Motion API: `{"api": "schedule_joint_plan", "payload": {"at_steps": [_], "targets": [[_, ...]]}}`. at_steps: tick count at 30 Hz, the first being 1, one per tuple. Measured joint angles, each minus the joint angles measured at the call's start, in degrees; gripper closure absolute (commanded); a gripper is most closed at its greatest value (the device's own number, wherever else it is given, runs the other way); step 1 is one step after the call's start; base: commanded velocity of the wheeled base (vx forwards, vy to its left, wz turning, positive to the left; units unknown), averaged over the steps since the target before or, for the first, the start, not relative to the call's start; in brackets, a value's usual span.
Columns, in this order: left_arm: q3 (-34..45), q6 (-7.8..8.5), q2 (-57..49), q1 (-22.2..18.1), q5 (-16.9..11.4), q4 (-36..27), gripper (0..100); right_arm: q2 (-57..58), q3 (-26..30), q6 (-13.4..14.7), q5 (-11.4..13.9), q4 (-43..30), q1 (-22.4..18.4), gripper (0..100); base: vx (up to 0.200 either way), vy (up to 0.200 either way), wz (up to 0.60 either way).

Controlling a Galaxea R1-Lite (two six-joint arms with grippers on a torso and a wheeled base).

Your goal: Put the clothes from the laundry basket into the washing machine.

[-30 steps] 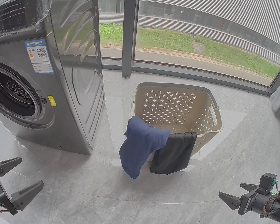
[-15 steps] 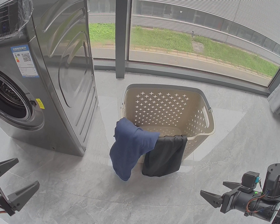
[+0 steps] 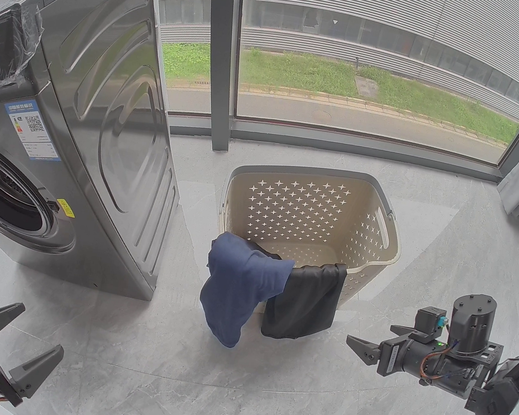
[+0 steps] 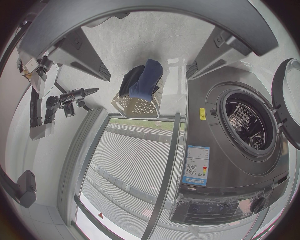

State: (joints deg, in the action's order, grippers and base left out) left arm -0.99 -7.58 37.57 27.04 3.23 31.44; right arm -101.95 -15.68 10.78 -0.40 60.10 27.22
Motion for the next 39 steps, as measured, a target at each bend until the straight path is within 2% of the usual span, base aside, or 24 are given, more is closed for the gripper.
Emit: {"api": "schedule_joint_plan", "payload": {"at_steps": [4,12,19,39], "targets": [[0.0,0.09,-2.6,-0.4,0.0,-2.4,0,-4.2,-2.7,0.4,-0.2,0.8,0.1,0,0.0,0.0,0.0],[0.0,0.09,-4.9,-0.7,-0.1,-2.8,0,-10.9,-8.7,0.5,-0.5,1.1,0.5,0,0.0,0.0,0.0],[0.0,0.04,-5.6,-0.6,-0.2,-2.8,0,-16.4,-14.3,0.5,-1.9,1.1,0.6,0,0.0,0.0,0.0],[0.0,0.09,-6.2,-0.5,-0.2,-3.0,0,-30.9,-31.7,0.2,-2.0,0.5,-0.1,0,0.01,0.0,0.0]]}}
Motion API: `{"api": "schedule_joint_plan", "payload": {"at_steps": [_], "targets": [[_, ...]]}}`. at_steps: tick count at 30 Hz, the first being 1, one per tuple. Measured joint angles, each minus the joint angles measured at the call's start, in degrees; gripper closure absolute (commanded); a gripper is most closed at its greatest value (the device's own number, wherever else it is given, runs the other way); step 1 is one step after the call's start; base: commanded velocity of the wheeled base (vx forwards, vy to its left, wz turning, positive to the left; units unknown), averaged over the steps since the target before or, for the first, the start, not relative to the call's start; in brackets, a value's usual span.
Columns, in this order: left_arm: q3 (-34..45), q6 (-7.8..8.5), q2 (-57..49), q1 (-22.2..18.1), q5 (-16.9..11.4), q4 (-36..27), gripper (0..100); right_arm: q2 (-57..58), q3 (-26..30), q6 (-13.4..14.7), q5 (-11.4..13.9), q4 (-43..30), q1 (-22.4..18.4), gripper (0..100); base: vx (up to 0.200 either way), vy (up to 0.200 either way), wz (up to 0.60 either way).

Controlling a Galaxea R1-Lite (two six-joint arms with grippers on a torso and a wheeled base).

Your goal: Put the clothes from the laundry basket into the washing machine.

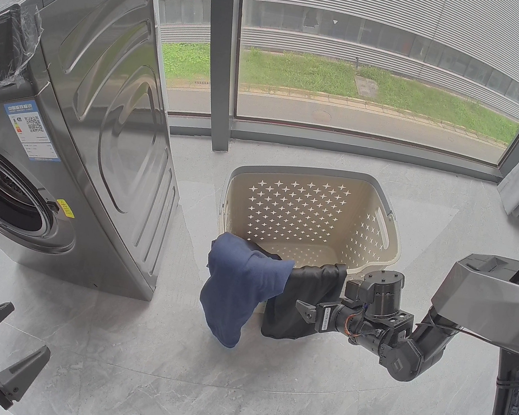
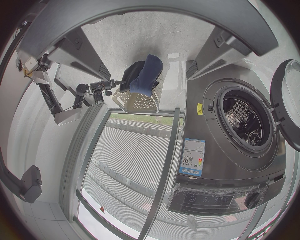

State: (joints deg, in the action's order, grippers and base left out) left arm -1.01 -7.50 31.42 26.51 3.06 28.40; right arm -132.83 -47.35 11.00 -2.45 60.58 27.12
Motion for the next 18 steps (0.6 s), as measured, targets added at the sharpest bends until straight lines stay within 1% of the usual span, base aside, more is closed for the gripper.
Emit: {"api": "schedule_joint_plan", "payload": {"at_steps": [5,11,18], "targets": [[0.0,0.02,0.0,0.0,0.0,-0.1,0,-1.6,0.2,-0.1,0.0,-0.5,-0.1,0,0.2,0.0,0.0],[0.0,-0.18,-0.1,0.0,0.0,0.0,0,-2.0,1.1,-0.2,-0.1,-0.3,-0.1,0,0.0,0.0,0.0],[0.0,-0.27,-0.1,0.0,0.0,-0.1,0,-2.6,-0.7,-0.2,-0.2,0.3,0.5,0,0.0,0.0,0.0]]}}
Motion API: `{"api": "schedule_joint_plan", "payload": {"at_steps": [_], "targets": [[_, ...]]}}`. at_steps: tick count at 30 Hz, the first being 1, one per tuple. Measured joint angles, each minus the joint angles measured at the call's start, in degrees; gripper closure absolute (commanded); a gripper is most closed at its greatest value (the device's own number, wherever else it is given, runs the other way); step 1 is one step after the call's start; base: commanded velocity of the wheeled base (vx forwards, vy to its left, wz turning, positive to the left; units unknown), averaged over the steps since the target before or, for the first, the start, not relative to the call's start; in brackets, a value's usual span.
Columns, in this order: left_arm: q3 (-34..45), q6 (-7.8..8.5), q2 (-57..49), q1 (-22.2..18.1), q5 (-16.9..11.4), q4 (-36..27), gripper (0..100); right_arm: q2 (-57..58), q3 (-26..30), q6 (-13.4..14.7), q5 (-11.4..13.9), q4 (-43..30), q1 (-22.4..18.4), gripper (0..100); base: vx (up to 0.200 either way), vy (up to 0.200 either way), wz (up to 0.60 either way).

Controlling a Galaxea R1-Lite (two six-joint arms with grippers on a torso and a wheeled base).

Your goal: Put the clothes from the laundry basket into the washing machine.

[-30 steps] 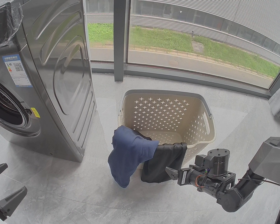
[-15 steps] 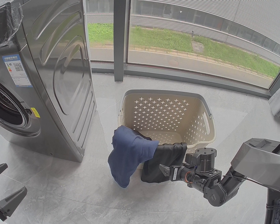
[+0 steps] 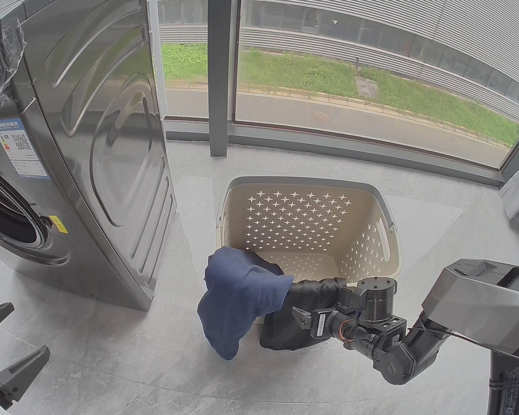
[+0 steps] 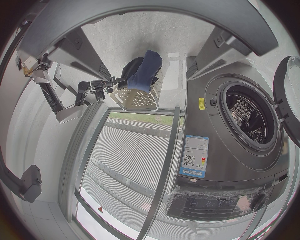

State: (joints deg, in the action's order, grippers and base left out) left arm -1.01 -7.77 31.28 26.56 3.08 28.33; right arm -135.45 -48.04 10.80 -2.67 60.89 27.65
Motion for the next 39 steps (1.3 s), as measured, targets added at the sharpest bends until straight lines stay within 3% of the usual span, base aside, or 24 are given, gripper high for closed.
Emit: {"api": "schedule_joint_plan", "payload": {"at_steps": [20,21,32,39], "targets": [[0.0,-0.04,-1.1,0.4,-0.1,-0.7,0,-5.4,-8.2,0.4,-1.4,0.9,0.1,0,0.0,0.0,0.0],[0.0,-0.04,-1.1,0.4,-0.1,-0.7,0,-5.7,-8.6,0.4,-1.5,1.5,0.1,100,0.0,0.0,0.0],[0.0,-0.04,-1.2,0.4,-0.1,-0.7,0,-6.1,-7.8,1.1,-1.5,2.8,0.4,100,0.0,0.0,0.0],[0.0,-0.02,-1.2,0.4,-0.1,-0.7,0,-3.5,-3.7,1.4,-1.6,3.2,1.3,100,0.0,0.0,0.0]]}}
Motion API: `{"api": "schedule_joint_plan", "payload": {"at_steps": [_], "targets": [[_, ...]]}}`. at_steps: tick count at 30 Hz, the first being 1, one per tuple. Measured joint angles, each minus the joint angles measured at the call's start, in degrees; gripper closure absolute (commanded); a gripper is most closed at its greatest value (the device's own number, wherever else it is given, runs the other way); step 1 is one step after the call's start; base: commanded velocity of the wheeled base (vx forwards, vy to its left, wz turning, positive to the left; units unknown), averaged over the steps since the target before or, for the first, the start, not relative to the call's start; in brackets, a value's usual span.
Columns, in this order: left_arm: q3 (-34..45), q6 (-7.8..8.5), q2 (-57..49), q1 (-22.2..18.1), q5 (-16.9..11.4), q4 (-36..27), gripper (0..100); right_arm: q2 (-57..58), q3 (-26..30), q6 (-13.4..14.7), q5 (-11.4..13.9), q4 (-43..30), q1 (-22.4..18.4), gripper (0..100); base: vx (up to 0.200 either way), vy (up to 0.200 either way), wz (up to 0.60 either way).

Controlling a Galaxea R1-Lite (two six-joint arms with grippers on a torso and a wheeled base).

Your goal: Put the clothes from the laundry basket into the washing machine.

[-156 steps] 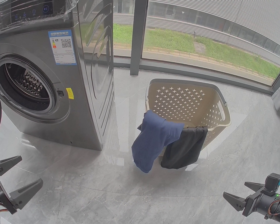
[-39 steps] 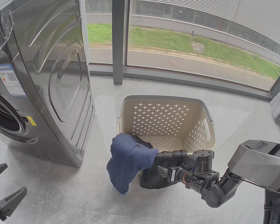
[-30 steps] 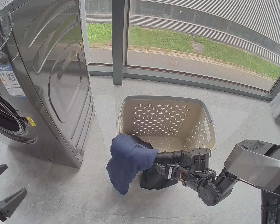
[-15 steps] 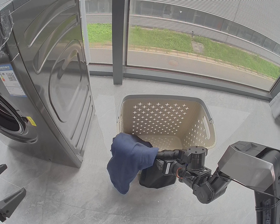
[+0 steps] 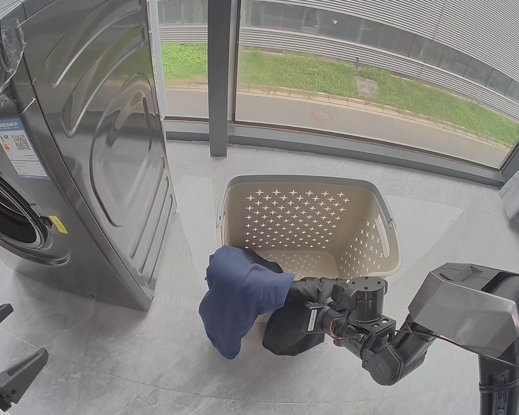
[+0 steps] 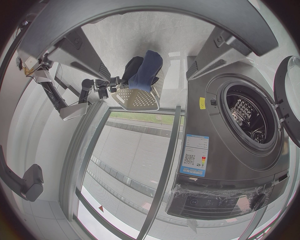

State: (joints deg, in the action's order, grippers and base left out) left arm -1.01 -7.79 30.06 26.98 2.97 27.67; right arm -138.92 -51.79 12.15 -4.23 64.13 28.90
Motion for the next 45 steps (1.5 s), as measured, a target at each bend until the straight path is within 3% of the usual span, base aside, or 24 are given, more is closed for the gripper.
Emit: {"api": "schedule_joint_plan", "payload": {"at_steps": [16,26,37,45], "targets": [[0.0,0.21,-0.2,-0.3,0.0,-0.2,0,23.4,19.8,0.0,-1.0,2.8,1.4,100,0.0,0.0,0.0],[0.0,0.65,-2.1,-1.8,0.0,-2.3,0,42.7,26.6,0.0,-1.2,2.5,5.0,100,0.0,0.0,0.0],[0.0,1.89,-11.9,-7.6,-0.5,-14.5,0,59.6,32.0,-1.3,-3.0,1.1,6.8,100,0.0,0.0,0.0],[0.0,3.3,-20.5,-13.1,-5.4,-23.2,0,66.0,31.7,-2.1,-2.3,-1.6,7.2,100,-0.175,0.0,0.0]]}}
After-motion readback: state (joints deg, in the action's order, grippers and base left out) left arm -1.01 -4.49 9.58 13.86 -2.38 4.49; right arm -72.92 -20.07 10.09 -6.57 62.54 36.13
